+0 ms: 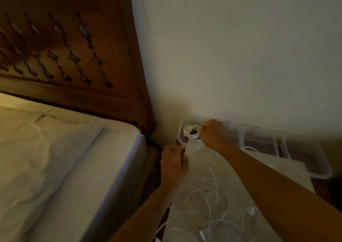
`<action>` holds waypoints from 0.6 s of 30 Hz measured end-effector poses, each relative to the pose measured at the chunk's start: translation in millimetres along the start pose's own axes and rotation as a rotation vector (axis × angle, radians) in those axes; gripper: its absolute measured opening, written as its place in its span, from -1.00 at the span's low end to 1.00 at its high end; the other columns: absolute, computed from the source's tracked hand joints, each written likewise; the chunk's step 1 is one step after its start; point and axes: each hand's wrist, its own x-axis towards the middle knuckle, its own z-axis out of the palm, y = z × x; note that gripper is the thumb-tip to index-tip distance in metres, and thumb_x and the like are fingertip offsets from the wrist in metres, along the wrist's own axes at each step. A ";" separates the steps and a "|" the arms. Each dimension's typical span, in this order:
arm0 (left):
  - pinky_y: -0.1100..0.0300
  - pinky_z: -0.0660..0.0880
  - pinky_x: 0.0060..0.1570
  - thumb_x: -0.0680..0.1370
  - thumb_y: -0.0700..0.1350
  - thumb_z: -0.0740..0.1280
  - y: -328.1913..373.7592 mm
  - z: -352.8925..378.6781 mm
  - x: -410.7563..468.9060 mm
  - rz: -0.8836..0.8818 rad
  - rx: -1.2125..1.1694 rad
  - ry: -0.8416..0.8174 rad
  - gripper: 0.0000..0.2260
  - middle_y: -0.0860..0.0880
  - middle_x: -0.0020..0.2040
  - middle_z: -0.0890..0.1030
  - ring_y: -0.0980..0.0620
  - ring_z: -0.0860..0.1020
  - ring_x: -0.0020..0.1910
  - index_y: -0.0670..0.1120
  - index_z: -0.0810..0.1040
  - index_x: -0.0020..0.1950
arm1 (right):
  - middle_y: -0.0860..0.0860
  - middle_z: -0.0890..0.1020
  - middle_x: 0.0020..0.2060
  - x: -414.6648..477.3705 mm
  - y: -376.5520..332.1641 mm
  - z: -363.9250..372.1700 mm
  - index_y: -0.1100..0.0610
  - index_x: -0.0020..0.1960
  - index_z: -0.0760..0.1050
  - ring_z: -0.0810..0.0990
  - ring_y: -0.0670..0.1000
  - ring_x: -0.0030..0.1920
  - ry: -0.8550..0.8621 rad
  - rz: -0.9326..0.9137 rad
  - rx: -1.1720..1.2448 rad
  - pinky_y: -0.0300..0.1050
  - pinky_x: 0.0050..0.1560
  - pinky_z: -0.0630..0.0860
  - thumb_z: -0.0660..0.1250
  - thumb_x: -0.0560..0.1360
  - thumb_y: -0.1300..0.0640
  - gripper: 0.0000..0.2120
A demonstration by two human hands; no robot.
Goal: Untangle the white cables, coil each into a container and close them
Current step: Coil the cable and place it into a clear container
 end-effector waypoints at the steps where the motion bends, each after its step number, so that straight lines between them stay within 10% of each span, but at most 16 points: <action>1: 0.01 0.39 0.31 0.63 -0.06 0.26 -8.1 4.4 -13.7 0.048 0.101 0.026 -0.67 -0.08 0.37 0.43 -0.09 0.38 0.36 -0.03 0.52 0.40 | 0.17 0.63 -0.28 4.8 1.2 3.4 0.28 -0.22 0.63 0.58 0.10 -0.25 -0.024 -0.002 -0.039 -0.12 -0.19 0.50 0.32 0.53 0.25 -0.80; 7: -0.16 -0.19 0.60 0.70 0.19 -0.09 -34.4 19.1 -47.2 0.043 0.544 -0.262 -0.39 -0.11 0.70 -0.17 -0.17 -0.19 0.67 -0.02 -0.14 0.69 | 0.19 0.71 -0.04 14.9 0.6 13.6 0.22 0.03 0.69 0.67 0.17 -0.07 -0.059 -0.070 -0.140 -0.06 -0.02 0.60 0.35 0.53 0.21 -0.83; 18: -0.07 -0.44 0.53 0.67 0.29 -0.23 -47.5 29.7 -46.4 0.125 0.540 -0.226 -0.33 -0.06 0.69 -0.24 -0.05 -0.36 0.63 -0.03 -0.19 0.69 | 0.08 0.56 0.16 11.8 -4.0 29.0 0.12 0.19 0.63 0.45 0.14 0.20 0.019 -0.311 -0.705 0.07 0.17 0.42 0.32 0.55 -0.12 -0.63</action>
